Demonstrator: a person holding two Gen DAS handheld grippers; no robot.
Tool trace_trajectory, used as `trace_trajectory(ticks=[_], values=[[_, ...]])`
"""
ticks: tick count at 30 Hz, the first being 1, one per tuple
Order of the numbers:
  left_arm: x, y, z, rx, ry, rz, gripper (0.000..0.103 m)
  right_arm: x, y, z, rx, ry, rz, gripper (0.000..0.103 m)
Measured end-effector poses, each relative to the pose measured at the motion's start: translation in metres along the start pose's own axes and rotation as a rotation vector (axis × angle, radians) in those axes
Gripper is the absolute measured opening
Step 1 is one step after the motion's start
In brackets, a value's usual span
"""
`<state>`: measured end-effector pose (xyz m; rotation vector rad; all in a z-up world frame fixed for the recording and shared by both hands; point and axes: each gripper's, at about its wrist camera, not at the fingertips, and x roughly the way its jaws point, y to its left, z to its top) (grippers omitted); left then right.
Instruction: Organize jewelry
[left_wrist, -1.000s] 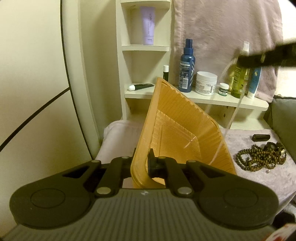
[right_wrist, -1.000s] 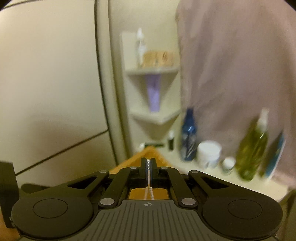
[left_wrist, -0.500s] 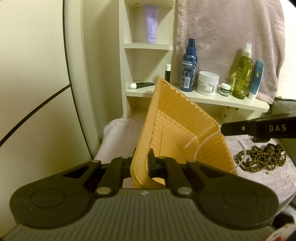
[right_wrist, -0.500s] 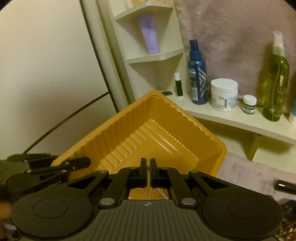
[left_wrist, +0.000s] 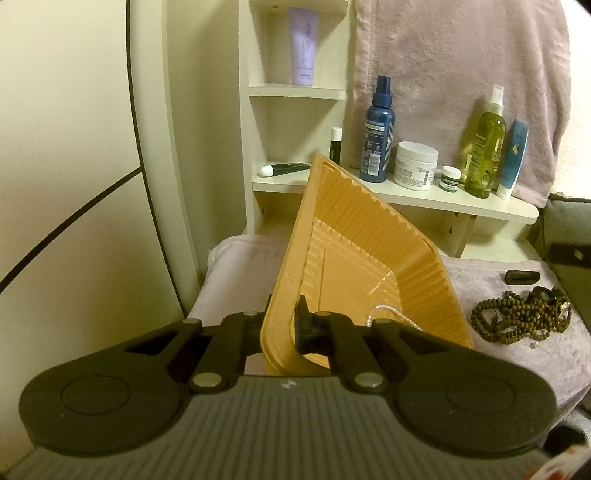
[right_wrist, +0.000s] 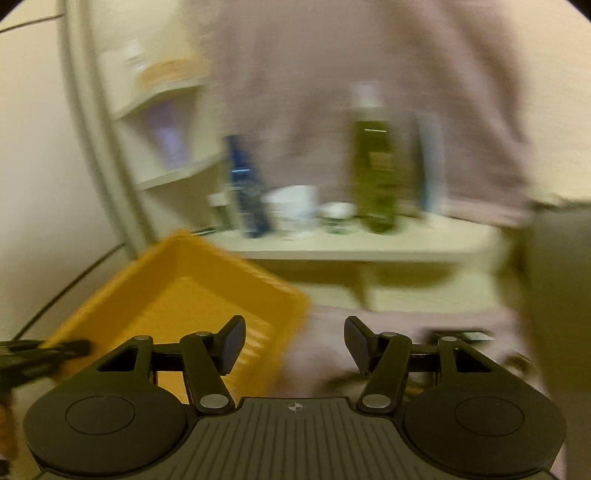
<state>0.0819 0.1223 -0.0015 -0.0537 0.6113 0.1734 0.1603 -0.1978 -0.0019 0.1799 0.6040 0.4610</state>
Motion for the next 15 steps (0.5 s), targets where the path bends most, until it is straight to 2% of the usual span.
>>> trace_trajectory(ticks=[3, 6, 8, 10, 15], values=[[0.000, 0.000, 0.000, 0.002, -0.001, 0.003, 0.006, -0.015, -0.022, -0.017, 0.009, -0.009, -0.118, 0.059], [0.000, -0.001, 0.000, 0.004, 0.001, 0.006, 0.007, -0.024, -0.038, -0.034, 0.025, 0.013, -0.194, 0.059], [-0.001, -0.002, 0.000, 0.008, 0.000, 0.009, 0.006, -0.024, -0.042, -0.048, 0.024, 0.040, -0.212, 0.053], [0.000, -0.004, 0.000, 0.013, 0.000, 0.012, 0.006, -0.021, -0.043, -0.059, 0.019, 0.073, -0.211, 0.041], [-0.001, -0.005, 0.000, 0.020, 0.004, 0.018, 0.006, -0.011, -0.039, -0.075, -0.001, 0.110, -0.192, 0.029]])
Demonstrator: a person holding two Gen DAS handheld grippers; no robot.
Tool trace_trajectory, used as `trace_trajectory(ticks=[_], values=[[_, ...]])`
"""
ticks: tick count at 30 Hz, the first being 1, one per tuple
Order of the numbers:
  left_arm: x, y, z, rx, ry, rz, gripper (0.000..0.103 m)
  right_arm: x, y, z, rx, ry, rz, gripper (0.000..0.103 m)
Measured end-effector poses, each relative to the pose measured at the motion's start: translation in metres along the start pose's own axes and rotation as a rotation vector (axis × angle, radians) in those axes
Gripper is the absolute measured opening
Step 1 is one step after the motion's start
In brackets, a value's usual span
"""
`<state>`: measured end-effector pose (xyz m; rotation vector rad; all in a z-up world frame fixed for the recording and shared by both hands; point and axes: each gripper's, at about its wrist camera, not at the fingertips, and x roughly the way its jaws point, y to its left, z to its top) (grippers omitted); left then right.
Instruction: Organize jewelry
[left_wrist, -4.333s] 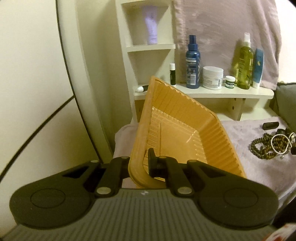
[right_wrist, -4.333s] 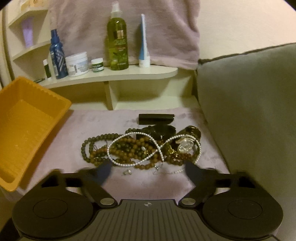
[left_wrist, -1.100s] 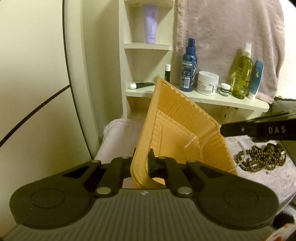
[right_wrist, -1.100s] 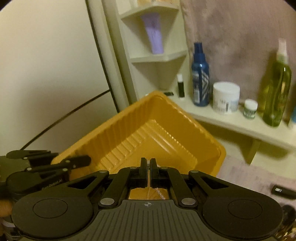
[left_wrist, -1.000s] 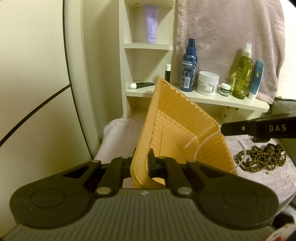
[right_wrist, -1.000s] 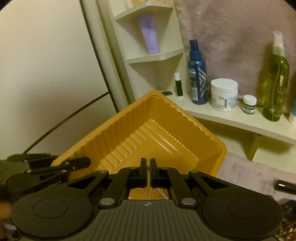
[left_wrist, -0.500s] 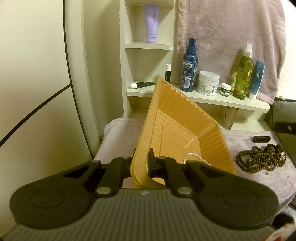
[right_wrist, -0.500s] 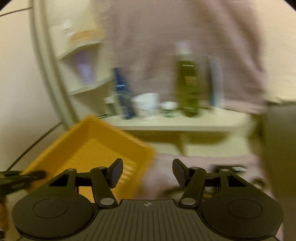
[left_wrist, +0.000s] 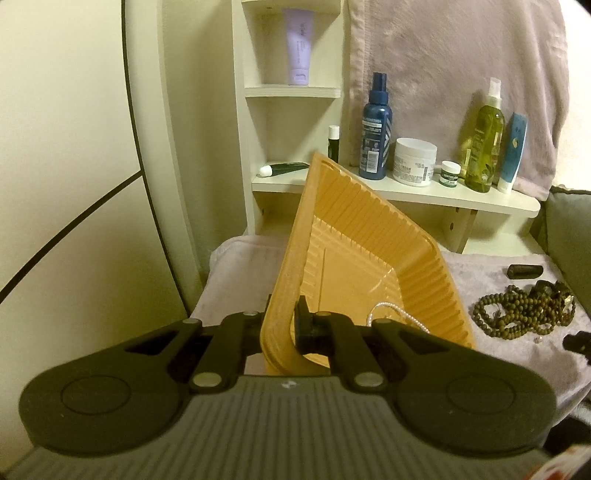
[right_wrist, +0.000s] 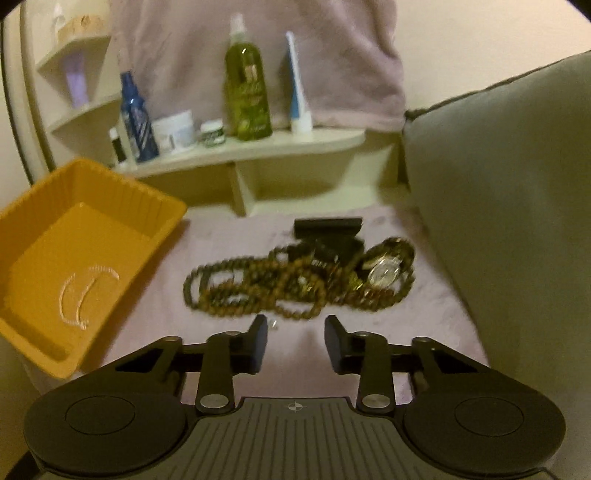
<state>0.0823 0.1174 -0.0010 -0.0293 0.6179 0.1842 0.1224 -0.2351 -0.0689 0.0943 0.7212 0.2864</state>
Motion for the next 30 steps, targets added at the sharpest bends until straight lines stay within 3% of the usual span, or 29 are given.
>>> trace_trajectory(ticks=[4, 16, 21, 27, 30], values=[[0.000, -0.001, 0.000, 0.000, 0.002, 0.003, 0.006, 0.014, 0.008, -0.001, -0.029, 0.009, 0.009, 0.024], [0.001, -0.001, 0.000, 0.002, 0.005, 0.006, 0.006, 0.050, 0.018, 0.001, -0.074, 0.047, -0.011, 0.020], [0.001, -0.001, 0.000, 0.002, 0.005, 0.005, 0.006, 0.049, 0.020, -0.001, -0.100, 0.046, -0.020, 0.009], [0.001, -0.001, 0.001, 0.002, 0.005, 0.005, 0.006, 0.038, 0.027, 0.005, -0.116, 0.021, -0.012, 0.009], [0.001, -0.001, 0.000, 0.004, 0.004, 0.005, 0.006, 0.026, 0.038, 0.015, -0.111, -0.013, 0.033, 0.009]])
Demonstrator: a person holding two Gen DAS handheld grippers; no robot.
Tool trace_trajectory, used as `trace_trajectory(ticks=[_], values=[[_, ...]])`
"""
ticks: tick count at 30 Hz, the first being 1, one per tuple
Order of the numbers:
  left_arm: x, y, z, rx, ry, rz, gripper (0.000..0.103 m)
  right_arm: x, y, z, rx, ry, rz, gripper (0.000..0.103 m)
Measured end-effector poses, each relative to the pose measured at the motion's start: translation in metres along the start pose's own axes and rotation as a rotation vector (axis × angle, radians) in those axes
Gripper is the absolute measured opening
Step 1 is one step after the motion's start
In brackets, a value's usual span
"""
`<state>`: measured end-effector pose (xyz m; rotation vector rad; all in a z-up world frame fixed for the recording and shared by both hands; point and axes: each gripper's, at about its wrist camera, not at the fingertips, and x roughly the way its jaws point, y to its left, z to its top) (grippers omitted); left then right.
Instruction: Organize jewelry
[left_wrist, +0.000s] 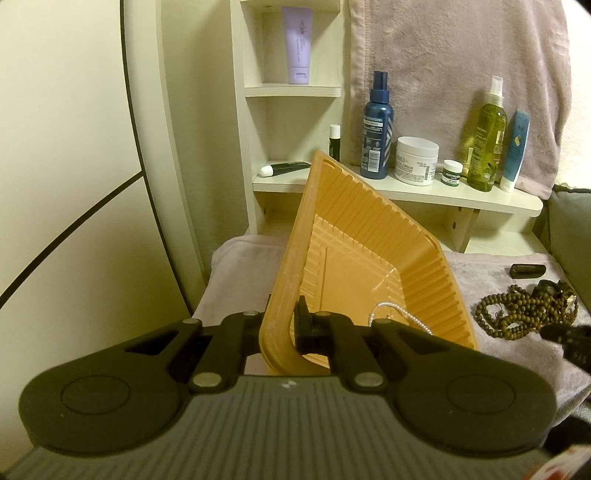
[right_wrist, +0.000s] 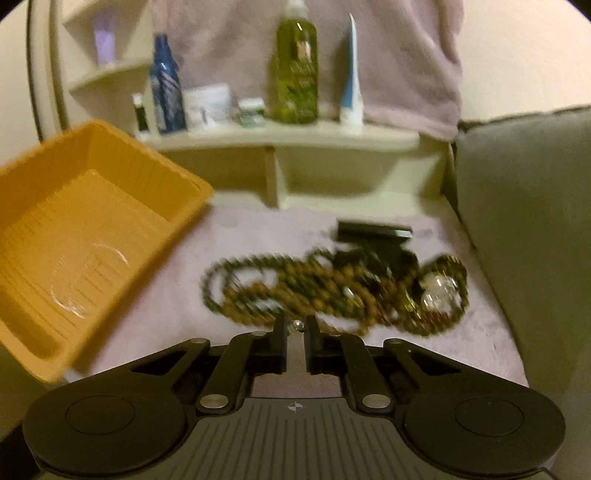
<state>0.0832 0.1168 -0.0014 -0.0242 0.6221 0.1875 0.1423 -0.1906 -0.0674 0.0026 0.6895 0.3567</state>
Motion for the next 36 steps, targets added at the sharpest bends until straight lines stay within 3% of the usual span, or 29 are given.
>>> trace_trajectory(ticks=[7, 14, 23, 27, 36], values=[[0.001, 0.000, 0.001, -0.002, 0.002, 0.000, 0.006, -0.014, 0.050, 0.028, -0.022, -0.062, 0.205, 0.009], [0.000, 0.000, 0.000, -0.004, 0.002, 0.001, 0.006, -0.002, 0.099, 0.031, -0.101, -0.037, 0.349, 0.009], [0.001, 0.000, 0.000, -0.006, 0.002, 0.001, 0.006, 0.014, 0.105, 0.026, -0.087, 0.005, 0.404, 0.011], [0.000, 0.000, 0.000, -0.006, 0.001, 0.001, 0.006, 0.012, 0.100, 0.024, -0.073, -0.004, 0.369, 0.045], [0.001, 0.001, 0.000, -0.007, 0.001, 0.000, 0.006, -0.003, 0.073, 0.017, -0.040, -0.018, 0.265, 0.046]])
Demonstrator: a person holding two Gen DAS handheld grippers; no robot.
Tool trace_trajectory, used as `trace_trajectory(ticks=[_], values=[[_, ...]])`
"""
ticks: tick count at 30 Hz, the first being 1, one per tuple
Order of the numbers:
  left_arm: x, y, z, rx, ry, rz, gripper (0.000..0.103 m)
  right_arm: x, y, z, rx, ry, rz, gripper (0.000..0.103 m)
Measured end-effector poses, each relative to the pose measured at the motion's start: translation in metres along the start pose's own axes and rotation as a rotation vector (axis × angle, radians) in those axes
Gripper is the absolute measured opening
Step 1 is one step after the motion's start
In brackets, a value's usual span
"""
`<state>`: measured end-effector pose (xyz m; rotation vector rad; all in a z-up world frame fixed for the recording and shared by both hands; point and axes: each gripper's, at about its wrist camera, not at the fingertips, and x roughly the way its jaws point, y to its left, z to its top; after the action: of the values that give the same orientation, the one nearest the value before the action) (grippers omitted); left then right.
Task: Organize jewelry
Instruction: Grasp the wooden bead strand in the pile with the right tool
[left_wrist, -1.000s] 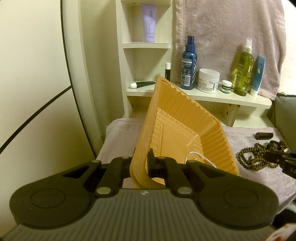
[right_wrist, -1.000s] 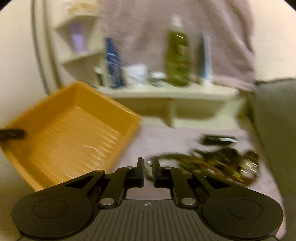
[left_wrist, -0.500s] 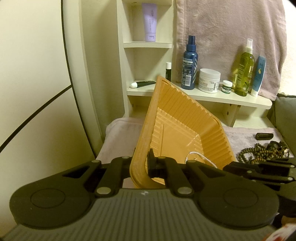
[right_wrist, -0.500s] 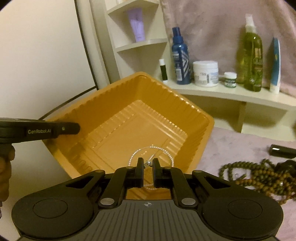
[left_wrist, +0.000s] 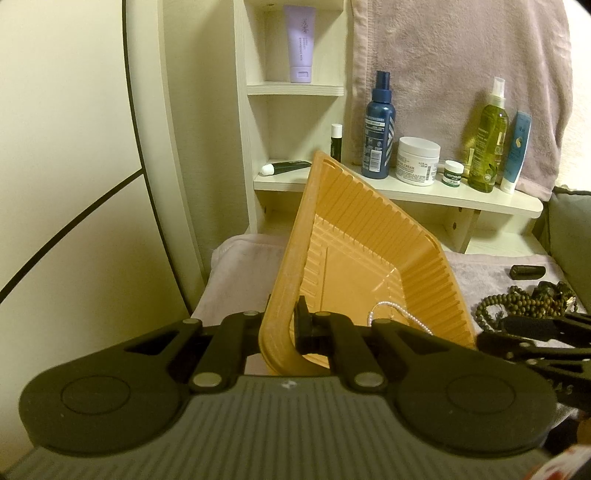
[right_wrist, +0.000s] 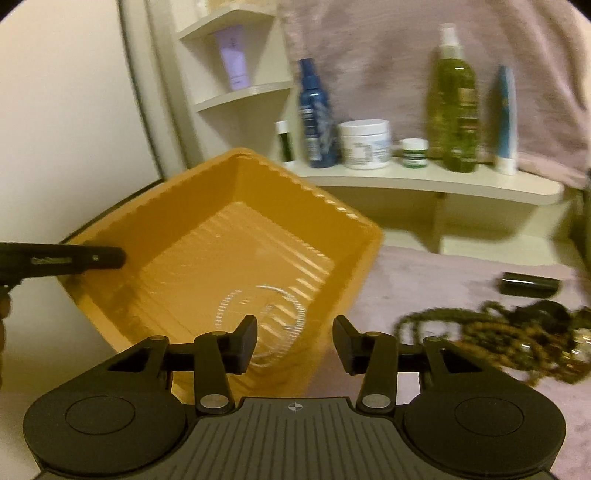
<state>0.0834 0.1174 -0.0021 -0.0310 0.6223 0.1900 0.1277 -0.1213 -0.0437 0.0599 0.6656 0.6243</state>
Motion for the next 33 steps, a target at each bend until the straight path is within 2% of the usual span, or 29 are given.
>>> trace_trajectory(ticks=[8, 15, 16, 19, 27, 33], values=[[0.000, 0.000, 0.001, 0.002, -0.001, 0.001, 0.006, -0.018, -0.044, -0.010, 0.042, -0.003, -0.175, 0.046], [0.000, 0.000, 0.000, 0.004, 0.000, 0.002, 0.006, -0.015, -0.078, -0.019, -0.031, 0.046, -0.314, 0.043], [0.000, -0.001, 0.000, 0.004, 0.000, 0.001, 0.006, -0.013, -0.081, -0.020, -0.048, 0.058, -0.322, 0.036], [0.000, -0.001, 0.000, 0.004, 0.000, 0.003, 0.006, -0.008, -0.088, -0.024, -0.098, 0.088, -0.329, 0.029], [-0.001, -0.001, 0.000, 0.004, 0.000, 0.003, 0.006, 0.018, -0.084, -0.031, -0.244, 0.168, -0.321, 0.022], [-0.001, 0.000, 0.000, 0.004, 0.000, 0.003, 0.006, 0.025, -0.084, -0.037, -0.288, 0.173, -0.320, 0.021]])
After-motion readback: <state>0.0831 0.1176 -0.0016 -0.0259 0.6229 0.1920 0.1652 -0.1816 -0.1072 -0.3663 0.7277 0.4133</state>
